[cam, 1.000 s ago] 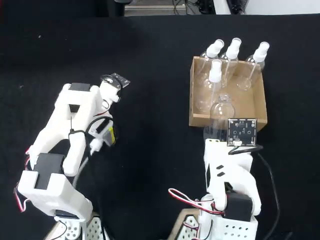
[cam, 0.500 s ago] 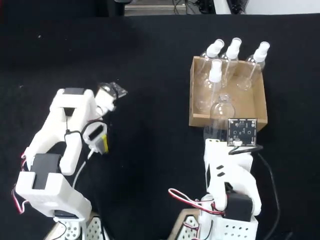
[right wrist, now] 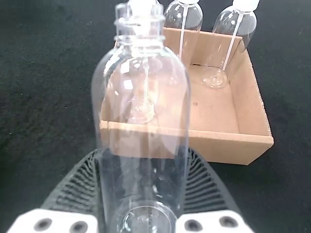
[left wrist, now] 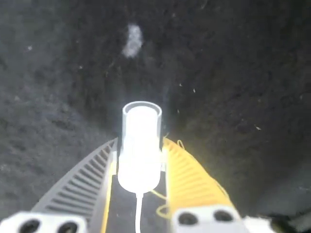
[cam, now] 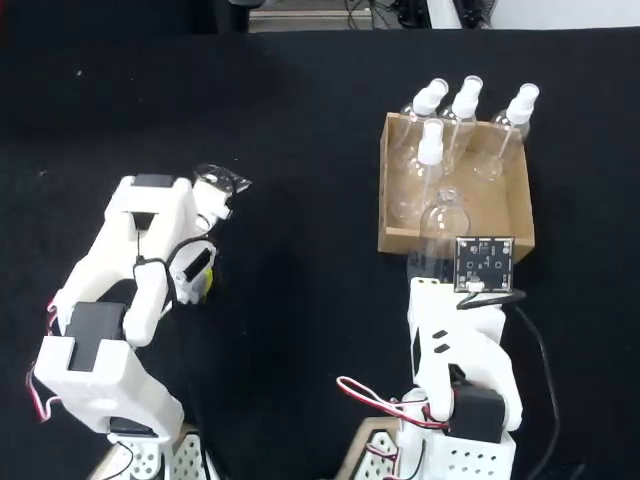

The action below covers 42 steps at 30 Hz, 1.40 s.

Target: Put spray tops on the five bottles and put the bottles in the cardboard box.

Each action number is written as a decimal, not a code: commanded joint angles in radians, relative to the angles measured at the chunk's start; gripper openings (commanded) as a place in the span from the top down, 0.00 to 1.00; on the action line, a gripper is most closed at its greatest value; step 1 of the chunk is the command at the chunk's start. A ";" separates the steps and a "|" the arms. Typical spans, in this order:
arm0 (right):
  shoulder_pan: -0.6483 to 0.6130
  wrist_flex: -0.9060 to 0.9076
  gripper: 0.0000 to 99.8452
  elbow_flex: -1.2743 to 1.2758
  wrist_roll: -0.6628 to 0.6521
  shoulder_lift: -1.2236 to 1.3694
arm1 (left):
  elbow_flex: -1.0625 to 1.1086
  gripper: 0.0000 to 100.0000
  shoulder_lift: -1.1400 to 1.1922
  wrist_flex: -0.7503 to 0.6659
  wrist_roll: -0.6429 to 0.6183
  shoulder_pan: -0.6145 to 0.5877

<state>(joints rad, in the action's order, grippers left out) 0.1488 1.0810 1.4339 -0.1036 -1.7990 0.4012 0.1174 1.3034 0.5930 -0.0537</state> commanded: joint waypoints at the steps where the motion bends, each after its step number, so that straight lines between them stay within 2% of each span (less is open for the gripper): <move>1: -0.002 -0.037 0.99 -0.008 0.008 -0.081 | -0.142 0.97 -0.147 0.138 -0.015 0.001; 3: -0.055 -0.075 0.99 -0.018 0.006 -0.081 | -0.189 0.97 -0.230 0.184 -0.029 0.013; 9: -0.255 -0.215 0.99 -0.033 0.000 -0.081 | -0.354 0.97 -0.499 0.192 -0.232 0.101; 12: -0.325 -0.344 0.99 -0.031 0.000 -0.081 | -0.490 0.97 -0.589 0.184 -0.321 0.157; 17: -0.410 -0.575 0.99 0.005 0.008 -0.081 | -0.685 0.97 -0.663 0.054 -0.450 0.232; 22: -0.500 -0.689 0.99 0.110 0.008 -0.081 | -0.763 0.97 -0.690 -0.110 -0.566 0.311; 28: -0.514 -0.715 0.99 0.150 0.008 -0.081 | -0.805 0.97 -0.732 -0.292 -0.578 0.415; 33: -0.514 -0.712 0.99 0.159 0.008 -0.081 | -0.806 0.97 -0.752 -0.377 -0.572 0.532; 37: -0.514 -0.710 0.99 0.159 0.006 -0.081 | -0.796 0.97 -0.741 -0.405 -0.572 0.552; 42: -0.512 -0.717 0.99 0.177 0.002 -0.081 | -0.797 0.97 -0.723 -0.356 -0.578 0.556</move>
<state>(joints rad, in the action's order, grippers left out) -0.3575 0.3951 1.6057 -0.1020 -1.7990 -0.3552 -0.6114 0.9291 0.0253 0.4849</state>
